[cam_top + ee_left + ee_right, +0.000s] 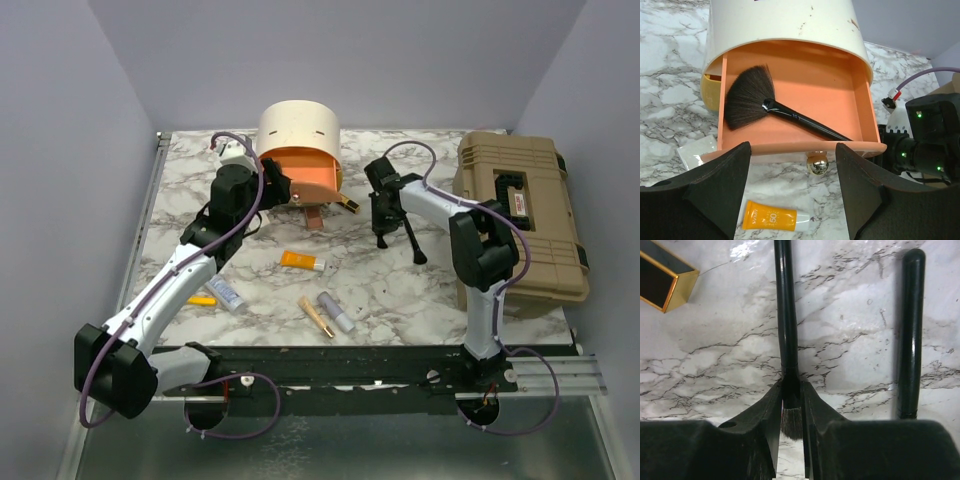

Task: Organize the makeup
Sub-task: Pick up the makeup brush from the center of the board.

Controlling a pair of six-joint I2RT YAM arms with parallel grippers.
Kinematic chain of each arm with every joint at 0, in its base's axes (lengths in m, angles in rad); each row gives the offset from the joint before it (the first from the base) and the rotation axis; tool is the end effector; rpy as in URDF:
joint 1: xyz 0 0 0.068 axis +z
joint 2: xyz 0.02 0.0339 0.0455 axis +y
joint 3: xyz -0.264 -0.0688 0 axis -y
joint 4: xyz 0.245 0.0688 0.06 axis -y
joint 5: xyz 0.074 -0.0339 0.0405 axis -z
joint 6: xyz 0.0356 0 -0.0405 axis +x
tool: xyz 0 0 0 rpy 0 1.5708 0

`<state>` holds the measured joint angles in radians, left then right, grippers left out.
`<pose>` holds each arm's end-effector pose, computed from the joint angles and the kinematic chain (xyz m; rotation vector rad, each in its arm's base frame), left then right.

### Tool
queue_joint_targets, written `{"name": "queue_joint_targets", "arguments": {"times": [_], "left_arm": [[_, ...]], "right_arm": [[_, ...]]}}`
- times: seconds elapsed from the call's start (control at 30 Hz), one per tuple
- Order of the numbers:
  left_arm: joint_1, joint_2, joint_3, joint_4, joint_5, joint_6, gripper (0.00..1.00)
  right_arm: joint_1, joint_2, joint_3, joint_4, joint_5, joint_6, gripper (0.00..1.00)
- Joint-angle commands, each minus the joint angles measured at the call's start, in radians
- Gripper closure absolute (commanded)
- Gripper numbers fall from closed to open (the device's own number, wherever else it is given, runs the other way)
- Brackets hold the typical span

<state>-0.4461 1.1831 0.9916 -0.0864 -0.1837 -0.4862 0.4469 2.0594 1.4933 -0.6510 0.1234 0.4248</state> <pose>0.2527 -0.1136 0.3403 -0.1671 1.8637 -0.4795 0.3813 0.1779 0.1633 0.0000 2.7693 0.0539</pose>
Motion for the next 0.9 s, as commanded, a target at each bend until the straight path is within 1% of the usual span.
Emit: {"name": "queue_joint_targets", "arguments": {"times": [0.0, 0.07, 0.17, 0.3, 0.4, 0.47, 0.5, 0.57, 0.63, 0.77, 0.87], "left_arm": [[0.012, 0.013, 0.043, 0.027, 0.043, -0.02, 0.29], [0.013, 0.013, 0.042, 0.026, 0.048, -0.019, 0.29], [0.015, 0.013, 0.035, 0.031, 0.061, -0.025, 0.29], [0.015, 0.011, 0.031, 0.038, 0.075, -0.028, 0.29], [0.015, 0.009, 0.026, 0.04, 0.072, -0.03, 0.29], [0.015, 0.006, 0.021, 0.04, 0.073, -0.031, 0.29], [0.015, 0.004, 0.016, 0.042, 0.073, -0.032, 0.29], [0.015, -0.006, 0.004, 0.051, 0.072, -0.031, 0.29], [0.015, -0.011, -0.003, 0.056, 0.074, -0.027, 0.29], [0.015, -0.014, -0.008, 0.056, 0.084, -0.023, 0.29], [0.015, -0.019, -0.013, 0.057, 0.087, -0.018, 0.29]], "right_arm": [[0.033, 0.071, -0.043, -0.085, 0.041, 0.009, 0.75], [0.033, 0.054, -0.066, -0.062, 0.034, 0.018, 0.72], [0.033, 0.039, -0.086, -0.037, 0.013, 0.026, 0.71], [0.033, 0.047, -0.075, -0.052, 0.013, 0.025, 0.71], [0.033, 0.032, -0.08, -0.045, 0.002, 0.017, 0.77], [0.032, 0.003, -0.098, -0.027, -0.006, 0.018, 0.78], [0.033, -0.019, -0.11, -0.012, -0.007, 0.019, 0.8], [0.033, -0.063, -0.127, 0.012, 0.016, 0.031, 0.91], [0.032, -0.107, -0.127, 0.01, 0.049, 0.048, 0.95], [0.033, -0.182, -0.121, 0.018, 0.073, 0.058, 0.99], [0.031, -0.193, -0.102, 0.02, 0.039, 0.04, 0.99]]}}
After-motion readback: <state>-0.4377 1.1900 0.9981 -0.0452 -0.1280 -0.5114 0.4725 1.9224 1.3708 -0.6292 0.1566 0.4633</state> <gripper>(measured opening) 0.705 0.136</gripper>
